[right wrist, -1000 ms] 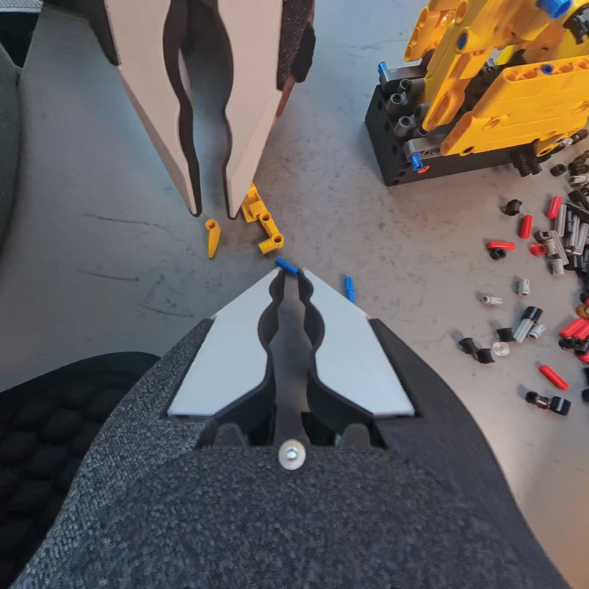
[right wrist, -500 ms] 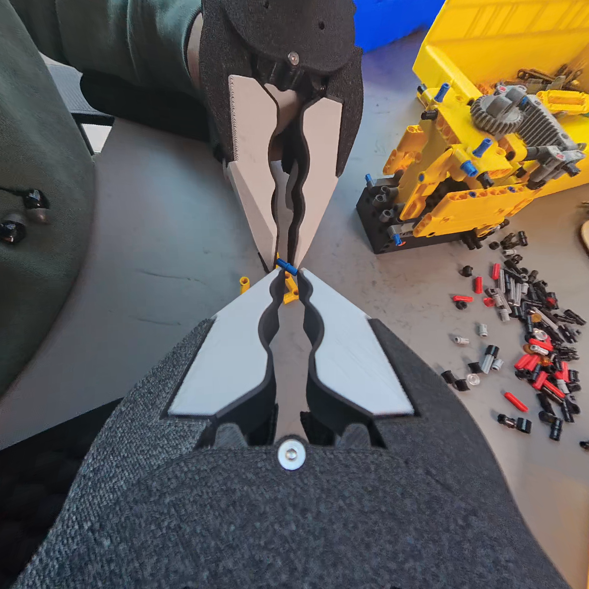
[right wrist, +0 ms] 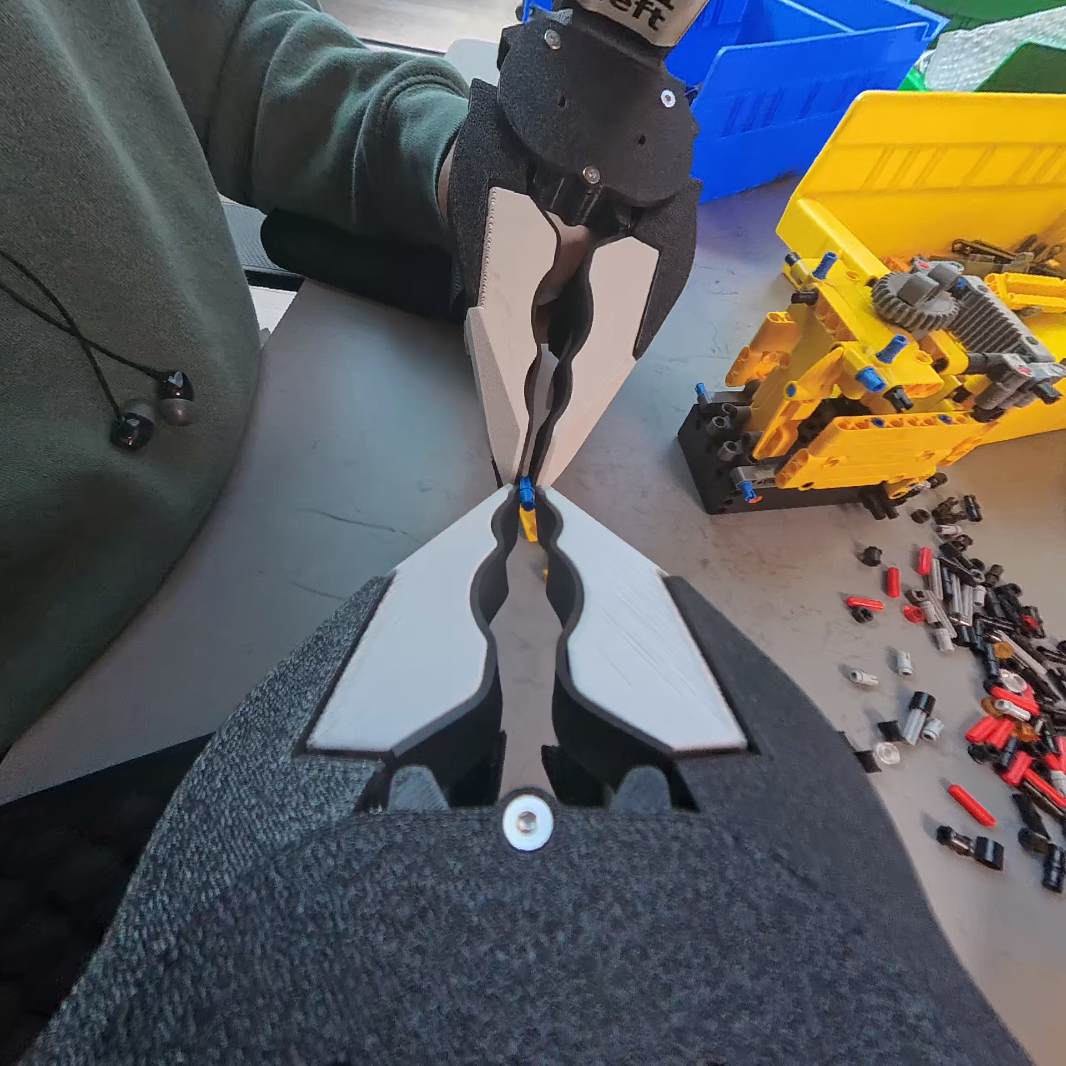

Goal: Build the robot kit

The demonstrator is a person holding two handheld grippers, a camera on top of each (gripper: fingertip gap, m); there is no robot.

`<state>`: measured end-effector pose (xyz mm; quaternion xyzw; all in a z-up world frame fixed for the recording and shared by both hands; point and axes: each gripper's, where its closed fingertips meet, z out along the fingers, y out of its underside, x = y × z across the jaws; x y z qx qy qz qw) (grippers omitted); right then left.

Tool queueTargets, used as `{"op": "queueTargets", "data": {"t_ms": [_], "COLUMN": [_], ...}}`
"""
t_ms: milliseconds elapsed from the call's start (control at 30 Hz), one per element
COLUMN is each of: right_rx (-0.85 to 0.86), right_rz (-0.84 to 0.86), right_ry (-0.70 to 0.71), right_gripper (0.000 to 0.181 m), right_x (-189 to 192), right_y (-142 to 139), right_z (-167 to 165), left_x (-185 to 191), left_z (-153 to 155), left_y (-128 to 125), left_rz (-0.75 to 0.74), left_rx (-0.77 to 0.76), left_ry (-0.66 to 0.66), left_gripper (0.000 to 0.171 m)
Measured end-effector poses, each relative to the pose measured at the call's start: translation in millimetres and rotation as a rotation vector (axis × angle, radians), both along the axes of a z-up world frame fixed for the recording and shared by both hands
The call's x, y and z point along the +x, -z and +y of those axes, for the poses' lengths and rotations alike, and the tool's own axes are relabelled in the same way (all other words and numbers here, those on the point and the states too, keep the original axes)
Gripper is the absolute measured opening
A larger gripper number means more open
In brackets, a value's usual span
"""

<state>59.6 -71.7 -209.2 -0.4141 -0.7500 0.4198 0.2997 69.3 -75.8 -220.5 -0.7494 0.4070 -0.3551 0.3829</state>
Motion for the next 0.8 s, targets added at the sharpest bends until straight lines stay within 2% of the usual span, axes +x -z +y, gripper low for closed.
{"op": "queueTargets", "data": {"t_ms": [800], "right_rx": [0.000], "right_rz": [-0.006], "right_ry": [-0.024], "right_gripper": [0.004], "right_x": [0.8], "right_y": [3.1], "right_z": [-4.5], "left_x": [0.5], "left_z": [-3.7], "left_y": [-1.9], "left_rz": [-0.033], "left_rx": [-0.036], "left_ry": [0.021], "left_gripper": [0.003]}}
